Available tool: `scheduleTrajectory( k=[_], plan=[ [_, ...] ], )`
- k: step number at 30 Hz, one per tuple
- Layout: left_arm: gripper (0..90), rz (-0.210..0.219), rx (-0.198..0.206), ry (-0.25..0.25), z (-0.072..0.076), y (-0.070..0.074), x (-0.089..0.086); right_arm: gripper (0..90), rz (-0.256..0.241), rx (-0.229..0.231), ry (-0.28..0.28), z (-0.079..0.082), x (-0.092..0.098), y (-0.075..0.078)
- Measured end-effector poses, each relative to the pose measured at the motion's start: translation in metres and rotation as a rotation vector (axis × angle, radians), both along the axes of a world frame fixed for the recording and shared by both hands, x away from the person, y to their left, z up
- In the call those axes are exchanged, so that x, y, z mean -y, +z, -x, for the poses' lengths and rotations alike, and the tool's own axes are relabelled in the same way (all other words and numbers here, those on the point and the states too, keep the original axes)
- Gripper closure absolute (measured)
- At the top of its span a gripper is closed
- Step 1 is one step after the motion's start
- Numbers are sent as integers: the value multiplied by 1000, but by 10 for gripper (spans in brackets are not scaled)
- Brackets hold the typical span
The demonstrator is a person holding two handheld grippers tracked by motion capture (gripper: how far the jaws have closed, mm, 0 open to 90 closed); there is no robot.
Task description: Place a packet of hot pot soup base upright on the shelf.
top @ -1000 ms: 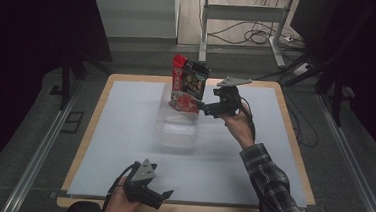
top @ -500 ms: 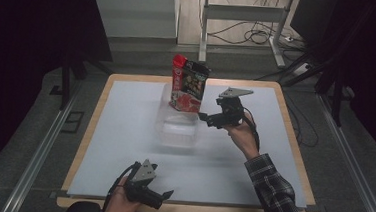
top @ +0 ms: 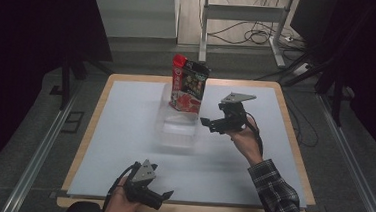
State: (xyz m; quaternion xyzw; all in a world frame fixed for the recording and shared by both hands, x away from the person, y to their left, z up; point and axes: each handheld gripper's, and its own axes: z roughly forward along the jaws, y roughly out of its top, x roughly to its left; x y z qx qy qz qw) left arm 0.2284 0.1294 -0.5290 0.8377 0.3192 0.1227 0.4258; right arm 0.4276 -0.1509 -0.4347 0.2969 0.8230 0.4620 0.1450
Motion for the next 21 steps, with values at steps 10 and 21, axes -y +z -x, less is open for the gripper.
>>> scheduleTrajectory(
  k=[10, 21],
  plan=[
    [5, 10, -5, -14, 1, 1, 0, 47, -3, -11, -4, 15, 12, 5],
    [8, 15, 8, -19, 2, 1, 1, 46, 3, -7, -15, 34, 29, 7]
  ],
)
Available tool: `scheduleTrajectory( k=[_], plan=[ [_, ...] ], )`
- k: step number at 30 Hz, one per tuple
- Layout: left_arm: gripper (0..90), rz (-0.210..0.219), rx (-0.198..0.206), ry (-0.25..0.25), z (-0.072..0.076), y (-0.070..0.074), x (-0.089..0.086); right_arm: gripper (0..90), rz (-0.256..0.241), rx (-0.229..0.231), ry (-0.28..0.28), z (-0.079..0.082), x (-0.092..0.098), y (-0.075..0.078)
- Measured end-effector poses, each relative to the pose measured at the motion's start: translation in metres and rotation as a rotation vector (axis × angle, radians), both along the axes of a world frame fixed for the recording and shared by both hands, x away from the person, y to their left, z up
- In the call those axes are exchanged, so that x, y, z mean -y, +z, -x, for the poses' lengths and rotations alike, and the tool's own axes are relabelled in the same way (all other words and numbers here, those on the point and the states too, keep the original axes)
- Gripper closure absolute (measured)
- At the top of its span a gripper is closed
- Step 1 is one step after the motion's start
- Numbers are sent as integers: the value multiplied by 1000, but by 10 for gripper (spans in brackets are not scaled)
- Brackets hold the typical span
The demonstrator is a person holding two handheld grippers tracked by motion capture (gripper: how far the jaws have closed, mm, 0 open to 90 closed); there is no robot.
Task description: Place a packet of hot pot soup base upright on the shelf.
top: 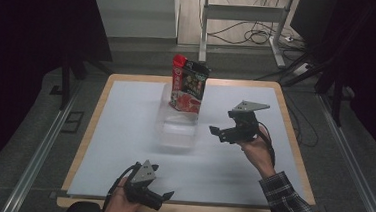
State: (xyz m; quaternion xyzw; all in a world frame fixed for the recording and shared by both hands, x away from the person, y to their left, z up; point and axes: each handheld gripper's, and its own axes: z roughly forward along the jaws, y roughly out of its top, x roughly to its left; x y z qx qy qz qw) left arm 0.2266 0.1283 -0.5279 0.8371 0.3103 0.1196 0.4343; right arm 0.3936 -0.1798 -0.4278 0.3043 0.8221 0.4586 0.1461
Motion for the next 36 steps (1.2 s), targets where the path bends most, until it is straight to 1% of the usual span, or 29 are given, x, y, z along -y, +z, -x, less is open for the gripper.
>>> scheduleTrajectory(
  k=[5, 9, 14, 17, 22, 25, 28, 30, 36],
  plan=[
    [7, -6, 5, 2, 0, 0, 0, 46, 28, -8, 7, 9, 5, -4],
    [7, -7, 6, -1, 0, 0, 0, 46, 40, -7, 7, 16, 8, -7],
    [9, -9, 4, -1, 0, 0, 0, 46, 45, -5, 5, 24, 12, -9],
    [10, -6, 10, 3, 1, 0, 0, 46, 48, -4, 4, 28, 14, -10],
    [14, -10, 17, 15, 1, 1, -1, 42, 66, -16, 9, 34, 17, -13],
    [14, -15, 20, 22, 1, 1, -1, 38, 66, -25, 15, 38, 19, -15],
    [14, -3, 20, 31, 1, 2, -2, 36, 73, -26, 9, 42, 21, -16],
    [14, 16, 19, 35, 1, 2, -3, 35, 78, -23, 5, 45, 23, -16],
    [12, 24, 16, 39, 0, 2, -4, 28, 94, -13, -2, 55, 29, -18]
  ],
)
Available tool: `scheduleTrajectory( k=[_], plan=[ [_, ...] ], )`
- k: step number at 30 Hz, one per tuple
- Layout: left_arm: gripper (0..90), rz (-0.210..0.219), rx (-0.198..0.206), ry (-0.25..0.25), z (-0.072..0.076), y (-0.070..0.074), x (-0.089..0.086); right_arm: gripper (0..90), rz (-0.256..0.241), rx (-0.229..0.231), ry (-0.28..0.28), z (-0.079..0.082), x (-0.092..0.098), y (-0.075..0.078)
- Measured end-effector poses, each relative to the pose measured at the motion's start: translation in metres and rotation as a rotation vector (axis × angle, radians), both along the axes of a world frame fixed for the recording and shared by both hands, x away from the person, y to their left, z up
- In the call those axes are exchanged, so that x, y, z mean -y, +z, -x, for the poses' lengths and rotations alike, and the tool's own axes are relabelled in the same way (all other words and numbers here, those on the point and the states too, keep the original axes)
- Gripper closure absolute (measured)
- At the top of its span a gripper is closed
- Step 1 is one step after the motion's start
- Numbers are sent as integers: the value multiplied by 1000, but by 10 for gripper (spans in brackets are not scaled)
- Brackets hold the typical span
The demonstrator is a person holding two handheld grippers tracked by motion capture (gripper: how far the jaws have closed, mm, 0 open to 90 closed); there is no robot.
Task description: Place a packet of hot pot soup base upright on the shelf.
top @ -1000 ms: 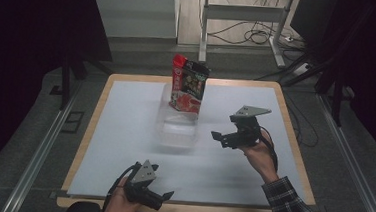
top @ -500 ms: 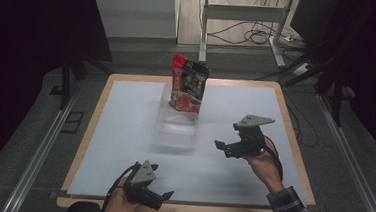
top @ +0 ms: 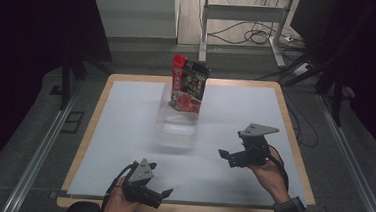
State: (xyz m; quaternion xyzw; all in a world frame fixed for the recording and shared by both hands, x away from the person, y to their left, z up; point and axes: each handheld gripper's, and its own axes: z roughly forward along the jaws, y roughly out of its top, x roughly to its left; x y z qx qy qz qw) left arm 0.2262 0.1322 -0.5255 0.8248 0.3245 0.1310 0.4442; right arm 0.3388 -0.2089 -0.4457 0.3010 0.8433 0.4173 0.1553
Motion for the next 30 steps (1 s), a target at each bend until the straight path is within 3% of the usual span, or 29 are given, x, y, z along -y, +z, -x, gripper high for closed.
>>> scheduleTrajectory(
  k=[8, 11, 19, 30],
  plan=[
    [6, 27, 10, 11, 0, 1, -3, 22, 0, 14, -8, 14, 9, 1],
    [3, 30, 34, 13, 1, 3, -3, 21, -3, 22, -4, 18, 14, 3],
    [3, 16, 56, 17, 2, 4, -4, 22, -9, 44, -8, 28, 24, 5],
    [2, 6, 55, 26, 1, 3, -4, 25, -17, 50, -41, 39, 42, 2]
  ],
)
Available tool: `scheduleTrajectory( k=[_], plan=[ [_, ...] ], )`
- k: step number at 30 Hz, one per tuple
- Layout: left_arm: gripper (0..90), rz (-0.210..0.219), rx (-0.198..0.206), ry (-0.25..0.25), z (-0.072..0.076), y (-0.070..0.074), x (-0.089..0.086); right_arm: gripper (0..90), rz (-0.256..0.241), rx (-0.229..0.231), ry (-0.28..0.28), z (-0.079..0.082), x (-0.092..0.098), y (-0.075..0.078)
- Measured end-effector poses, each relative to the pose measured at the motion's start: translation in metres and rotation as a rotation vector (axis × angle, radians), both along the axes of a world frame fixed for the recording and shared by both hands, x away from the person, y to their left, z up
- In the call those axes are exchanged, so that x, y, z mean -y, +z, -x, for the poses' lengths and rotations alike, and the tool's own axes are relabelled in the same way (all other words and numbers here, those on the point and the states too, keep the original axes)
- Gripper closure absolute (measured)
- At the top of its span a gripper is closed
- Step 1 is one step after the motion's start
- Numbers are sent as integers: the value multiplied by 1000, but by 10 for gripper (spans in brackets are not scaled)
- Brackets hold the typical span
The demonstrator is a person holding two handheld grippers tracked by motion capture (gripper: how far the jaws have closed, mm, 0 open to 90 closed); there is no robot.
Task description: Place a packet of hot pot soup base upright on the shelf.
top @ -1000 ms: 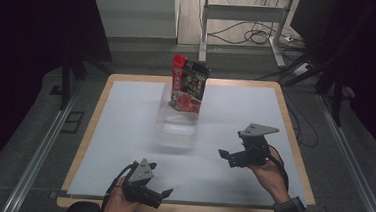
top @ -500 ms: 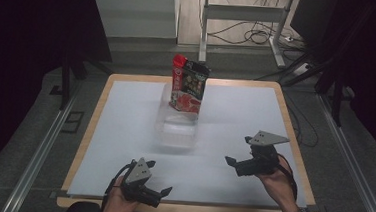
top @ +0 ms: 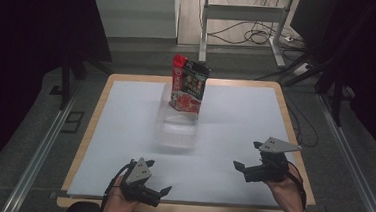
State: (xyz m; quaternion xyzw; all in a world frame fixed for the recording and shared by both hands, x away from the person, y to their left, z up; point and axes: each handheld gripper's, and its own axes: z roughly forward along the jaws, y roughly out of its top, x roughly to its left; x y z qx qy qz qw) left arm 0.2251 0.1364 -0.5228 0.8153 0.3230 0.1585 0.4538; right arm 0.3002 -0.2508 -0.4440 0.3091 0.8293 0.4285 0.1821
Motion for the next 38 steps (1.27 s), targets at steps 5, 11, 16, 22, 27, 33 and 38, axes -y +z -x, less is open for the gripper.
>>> scheduleTrajectory(
  k=[5, 11, 16, 22, 27, 33, 38],
  plan=[
    [1, -4, -4, -1, 0, -1, 0, 25, -14, 8, -25, 6, 10, -2],
    [1, -6, -8, 0, -1, -1, 0, 32, -30, 5, -51, 12, 23, -5],
    [0, -9, -10, 0, -1, -1, 0, 33, -31, 14, -72, 16, 32, -7],
    [0, -10, -13, 2, -1, -2, 0, 32, -15, 26, -101, 22, 42, -11],
    [0, -16, -16, 3, -2, -2, 0, 23, 20, 31, -117, 25, 48, -17],
    [0, -30, -24, 0, -2, -4, 1, 11, 52, -6, -128, 26, 54, -27],
    [0, -38, -24, -3, -3, -4, 3, 7, 71, -14, -127, 24, 56, -31]
  ],
)
